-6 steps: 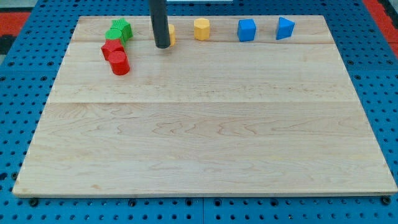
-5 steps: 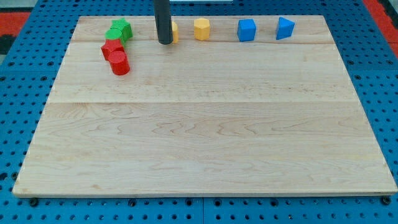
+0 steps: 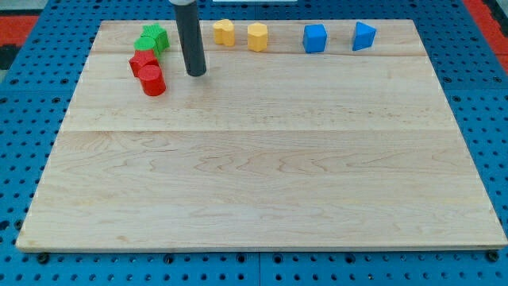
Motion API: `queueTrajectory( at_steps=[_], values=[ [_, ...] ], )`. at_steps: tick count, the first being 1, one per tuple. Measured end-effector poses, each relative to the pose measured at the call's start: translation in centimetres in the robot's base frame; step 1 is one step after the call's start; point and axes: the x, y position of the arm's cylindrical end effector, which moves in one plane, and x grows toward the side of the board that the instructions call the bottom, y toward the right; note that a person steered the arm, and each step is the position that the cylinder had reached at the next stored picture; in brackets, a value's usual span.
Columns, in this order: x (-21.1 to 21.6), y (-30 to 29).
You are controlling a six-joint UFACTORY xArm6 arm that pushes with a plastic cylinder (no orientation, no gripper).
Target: Slide the green circle below the blue triangle
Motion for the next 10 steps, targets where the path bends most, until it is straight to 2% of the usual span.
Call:
queueTrajectory(
  at_steps=[1, 3, 5, 6, 7, 8, 10],
  values=[
    [-5.9, -1.1],
    [-13.2, -3.3],
    [-9.1, -10.2],
    [-9.5, -10.2],
    [-11.3, -13.3],
    [-6.6, -14.6],
    [0.2, -8.3]
  ],
)
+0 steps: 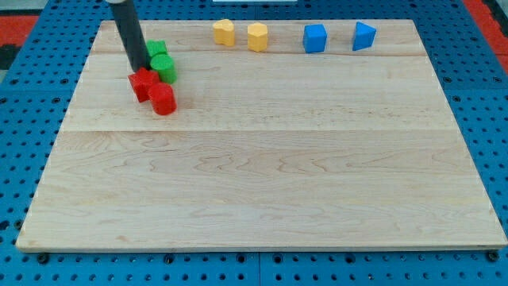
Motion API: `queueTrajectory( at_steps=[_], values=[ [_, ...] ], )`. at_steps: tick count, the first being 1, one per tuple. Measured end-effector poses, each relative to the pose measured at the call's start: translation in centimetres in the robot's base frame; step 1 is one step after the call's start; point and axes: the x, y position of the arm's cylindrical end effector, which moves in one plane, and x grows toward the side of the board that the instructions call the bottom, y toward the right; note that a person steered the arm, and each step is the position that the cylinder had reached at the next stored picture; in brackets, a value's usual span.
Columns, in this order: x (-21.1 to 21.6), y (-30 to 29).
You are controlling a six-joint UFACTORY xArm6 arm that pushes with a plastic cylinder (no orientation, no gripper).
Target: Slide the green circle below the blue triangle
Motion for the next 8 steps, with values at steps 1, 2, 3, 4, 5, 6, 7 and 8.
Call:
queueTrajectory(
  at_steps=[1, 2, 3, 4, 5, 6, 7, 8],
  values=[
    [0.0, 1.2],
    [0.0, 5.4],
    [0.1, 13.3],
    [0.7, 21.0],
    [0.9, 21.7],
    [0.9, 21.7],
    [3.6, 23.8],
    [6.2, 26.7]
  ],
)
